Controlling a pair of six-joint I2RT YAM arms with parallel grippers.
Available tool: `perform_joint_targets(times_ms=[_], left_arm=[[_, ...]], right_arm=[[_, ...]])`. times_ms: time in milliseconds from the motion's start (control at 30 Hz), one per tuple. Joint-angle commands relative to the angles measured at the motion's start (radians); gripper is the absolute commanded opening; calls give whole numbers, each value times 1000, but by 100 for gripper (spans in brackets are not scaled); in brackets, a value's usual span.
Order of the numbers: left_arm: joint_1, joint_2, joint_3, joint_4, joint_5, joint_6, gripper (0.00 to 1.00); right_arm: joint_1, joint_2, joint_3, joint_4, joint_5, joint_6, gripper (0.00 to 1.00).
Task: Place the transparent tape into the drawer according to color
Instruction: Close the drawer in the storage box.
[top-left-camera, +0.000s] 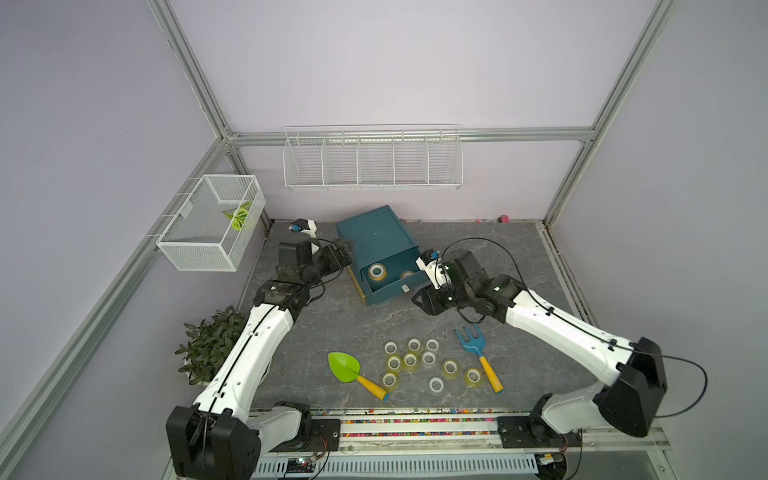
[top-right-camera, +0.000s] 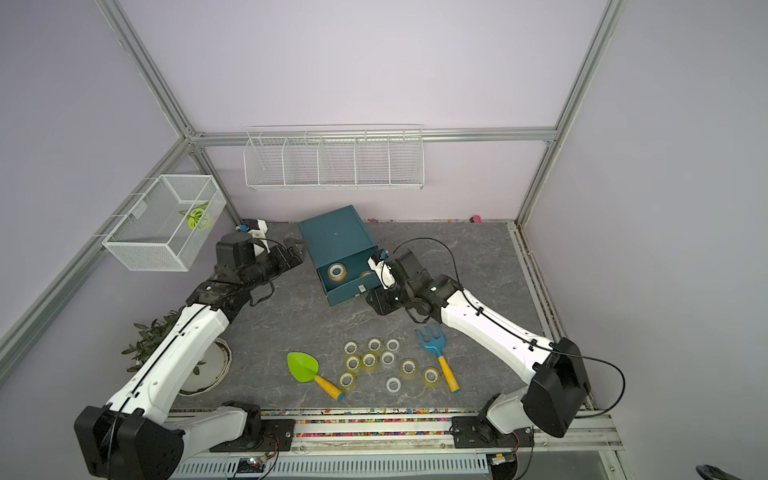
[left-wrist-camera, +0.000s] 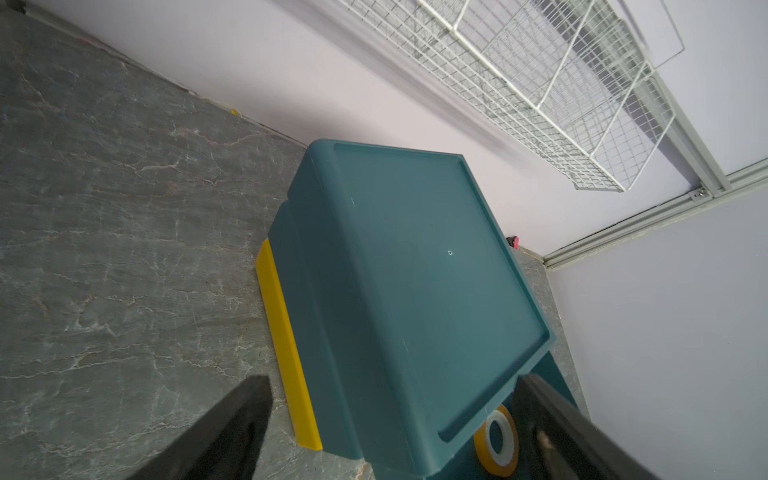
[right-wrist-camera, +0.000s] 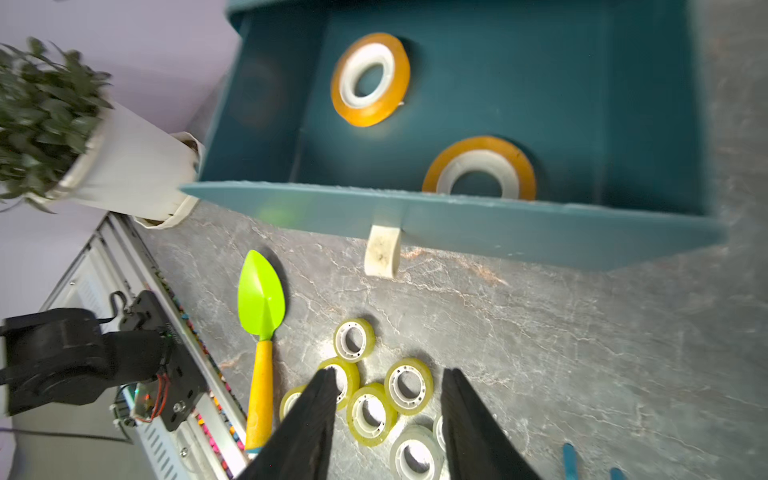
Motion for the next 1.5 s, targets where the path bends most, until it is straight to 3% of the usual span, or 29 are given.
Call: perform_joint_targets(times_ms=[0, 467, 700, 967, 1133, 1333, 1467], left_arm=[[1, 50, 32, 4, -33, 0, 96], [3, 144, 32, -22, -13, 23, 96], [1, 155, 25, -41, -7, 24, 96], [-8, 159, 26, -50, 5, 30, 96], [-11, 138, 66, -69, 32, 57, 98], [-13, 120, 59, -48, 33, 55, 98], [-12, 153, 53, -40, 46, 52, 98]], right_arm=[[10, 39, 4, 154, 36, 21, 45], [9, 301, 234, 251, 122, 14, 44], [9, 371, 242, 377, 161, 33, 45], [9, 380, 234, 409, 190, 51, 48], [15, 262, 154, 382, 183, 69, 57], [10, 118, -44, 394, 163, 254, 59], [-15, 167, -125, 500, 29, 454, 59]])
